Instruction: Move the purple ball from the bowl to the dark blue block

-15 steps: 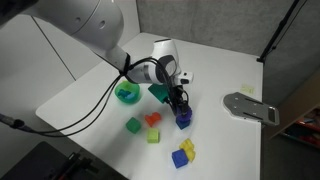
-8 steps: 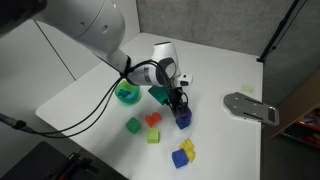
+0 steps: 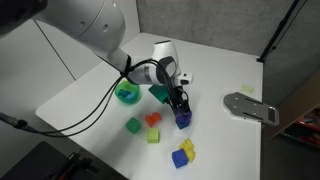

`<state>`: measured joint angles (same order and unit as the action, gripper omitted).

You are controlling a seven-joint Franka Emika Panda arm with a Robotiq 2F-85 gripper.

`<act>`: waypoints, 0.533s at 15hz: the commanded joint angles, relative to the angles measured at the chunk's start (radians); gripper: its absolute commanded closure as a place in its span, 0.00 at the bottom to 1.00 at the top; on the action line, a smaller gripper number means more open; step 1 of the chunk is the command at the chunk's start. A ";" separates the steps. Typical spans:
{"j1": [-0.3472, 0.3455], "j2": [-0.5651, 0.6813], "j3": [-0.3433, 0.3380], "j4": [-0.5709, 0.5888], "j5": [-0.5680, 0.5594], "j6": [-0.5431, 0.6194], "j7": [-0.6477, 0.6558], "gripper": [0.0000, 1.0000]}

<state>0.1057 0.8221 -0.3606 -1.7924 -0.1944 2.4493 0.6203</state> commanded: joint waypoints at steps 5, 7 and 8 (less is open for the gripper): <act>0.006 -0.083 0.024 -0.043 0.005 0.006 -0.013 0.00; 0.005 -0.124 0.043 -0.061 0.010 0.003 -0.024 0.00; 0.004 -0.144 0.053 -0.070 0.012 0.003 -0.030 0.00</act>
<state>0.1150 0.7654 -0.3348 -1.8042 -0.1944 2.4512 0.6191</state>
